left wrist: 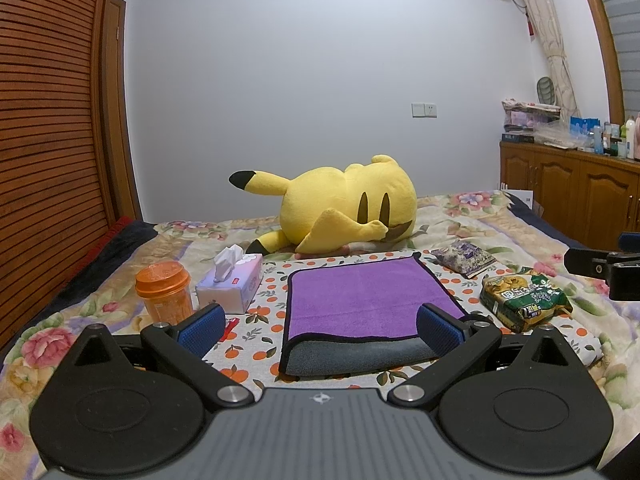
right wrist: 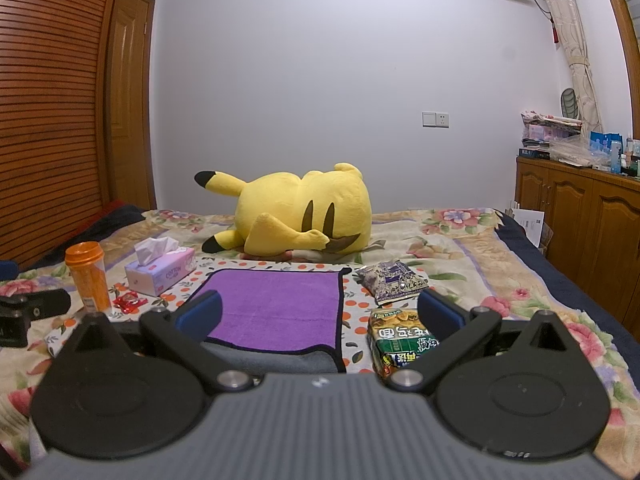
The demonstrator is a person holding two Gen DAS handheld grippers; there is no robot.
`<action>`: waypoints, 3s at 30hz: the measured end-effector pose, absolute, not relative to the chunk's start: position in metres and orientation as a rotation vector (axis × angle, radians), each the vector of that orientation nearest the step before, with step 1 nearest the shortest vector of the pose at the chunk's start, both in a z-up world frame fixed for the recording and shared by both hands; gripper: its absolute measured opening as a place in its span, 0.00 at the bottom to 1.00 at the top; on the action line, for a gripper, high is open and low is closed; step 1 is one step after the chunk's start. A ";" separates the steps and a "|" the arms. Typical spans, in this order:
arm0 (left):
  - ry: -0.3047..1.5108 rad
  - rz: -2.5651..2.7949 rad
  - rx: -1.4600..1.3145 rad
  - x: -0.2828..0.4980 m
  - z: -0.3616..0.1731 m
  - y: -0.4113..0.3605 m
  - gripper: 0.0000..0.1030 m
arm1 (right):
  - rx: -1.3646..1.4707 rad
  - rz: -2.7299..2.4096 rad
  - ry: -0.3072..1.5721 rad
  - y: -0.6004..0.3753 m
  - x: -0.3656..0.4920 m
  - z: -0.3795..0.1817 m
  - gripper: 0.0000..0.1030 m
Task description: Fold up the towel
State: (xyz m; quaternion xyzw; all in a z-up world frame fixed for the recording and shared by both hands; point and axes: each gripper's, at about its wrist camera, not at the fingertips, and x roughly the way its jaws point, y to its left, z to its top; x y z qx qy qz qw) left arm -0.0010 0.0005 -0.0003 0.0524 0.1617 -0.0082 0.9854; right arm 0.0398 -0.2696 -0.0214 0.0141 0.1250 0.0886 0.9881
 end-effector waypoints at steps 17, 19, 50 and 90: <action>0.348 -0.014 0.107 0.001 -0.005 0.004 1.00 | 0.027 0.180 0.262 -0.272 0.042 -0.025 1.00; 0.368 -0.013 0.111 0.004 -0.006 0.005 1.00 | 0.025 0.178 0.271 -0.270 0.043 -0.026 1.00; 0.498 -0.051 0.147 0.045 -0.025 -0.002 1.00 | -0.004 0.193 0.362 -0.257 0.077 -0.035 1.00; 0.598 -0.060 0.135 0.132 -0.052 0.026 1.00 | -0.070 0.281 0.455 -0.243 0.161 -0.049 1.00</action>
